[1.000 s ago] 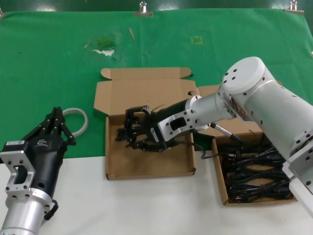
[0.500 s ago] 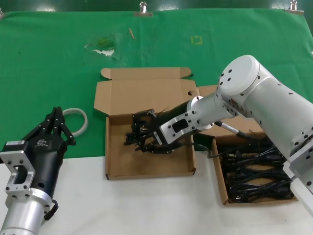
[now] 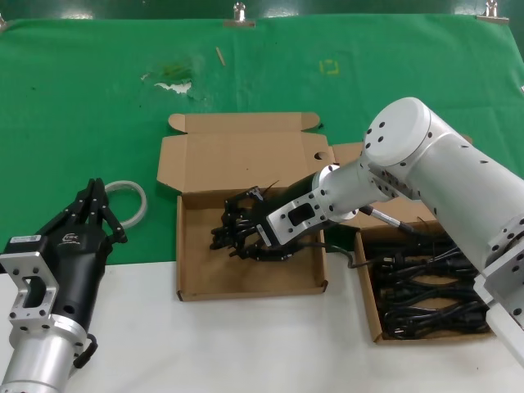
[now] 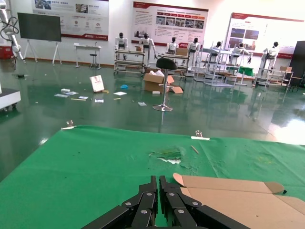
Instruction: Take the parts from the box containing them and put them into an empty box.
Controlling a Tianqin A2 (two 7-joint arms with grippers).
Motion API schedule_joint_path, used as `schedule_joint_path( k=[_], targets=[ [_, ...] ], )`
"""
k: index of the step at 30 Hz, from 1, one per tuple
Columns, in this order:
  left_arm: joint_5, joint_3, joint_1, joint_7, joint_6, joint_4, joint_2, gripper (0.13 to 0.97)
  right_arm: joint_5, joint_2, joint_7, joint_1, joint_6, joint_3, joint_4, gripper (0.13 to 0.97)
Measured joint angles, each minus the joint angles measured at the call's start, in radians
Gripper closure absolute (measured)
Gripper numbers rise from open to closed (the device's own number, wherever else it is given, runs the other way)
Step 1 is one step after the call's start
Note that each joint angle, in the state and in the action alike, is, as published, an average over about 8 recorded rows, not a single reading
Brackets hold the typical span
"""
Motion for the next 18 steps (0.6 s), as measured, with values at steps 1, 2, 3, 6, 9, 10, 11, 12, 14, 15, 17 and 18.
schedule_joint_path(
  k=[1, 2, 3, 6, 9, 10, 11, 12, 14, 15, 17, 18],
  targets=[
    [0.000, 0.000, 0.000, 0.000, 0.000, 0.000, 0.000, 0.941, 0.000, 0.000, 0.000, 0.000, 0.000, 0.000, 0.000, 0.823],
    [0.000, 0.000, 0.000, 0.000, 0.000, 0.000, 0.000, 0.941, 0.000, 0.000, 0.000, 0.000, 0.000, 0.000, 0.000, 0.817],
    [0.000, 0.000, 0.000, 0.000, 0.000, 0.000, 0.000, 0.941, 0.000, 0.000, 0.000, 0.000, 0.000, 0.000, 0.000, 0.810],
    [0.000, 0.000, 0.000, 0.000, 0.000, 0.000, 0.000, 0.941, 0.000, 0.000, 0.000, 0.000, 0.000, 0.000, 0.000, 0.791],
    [0.000, 0.000, 0.000, 0.000, 0.000, 0.000, 0.000, 0.941, 0.000, 0.000, 0.000, 0.000, 0.000, 0.000, 0.000, 0.778],
    [0.000, 0.000, 0.000, 0.000, 0.000, 0.000, 0.000, 0.941, 0.000, 0.000, 0.000, 0.000, 0.000, 0.000, 0.000, 0.763],
    [0.000, 0.000, 0.000, 0.000, 0.000, 0.000, 0.000, 0.941, 0.000, 0.000, 0.000, 0.000, 0.000, 0.000, 0.000, 0.749],
    [0.000, 0.000, 0.000, 0.000, 0.000, 0.000, 0.000, 0.941, 0.000, 0.000, 0.000, 0.000, 0.000, 0.000, 0.000, 0.734],
    [0.000, 0.000, 0.000, 0.000, 0.000, 0.000, 0.000, 0.941, 0.000, 0.000, 0.000, 0.000, 0.000, 0.000, 0.000, 0.705],
    [0.000, 0.000, 0.000, 0.000, 0.000, 0.000, 0.000, 0.941, 0.000, 0.000, 0.000, 0.000, 0.000, 0.000, 0.000, 0.690],
    [0.000, 0.000, 0.000, 0.000, 0.000, 0.000, 0.000, 0.941, 0.000, 0.000, 0.000, 0.000, 0.000, 0.000, 0.000, 0.661],
    [0.000, 0.000, 0.000, 0.000, 0.000, 0.000, 0.000, 0.941, 0.000, 0.000, 0.000, 0.000, 0.000, 0.000, 0.000, 0.661]
  ],
)
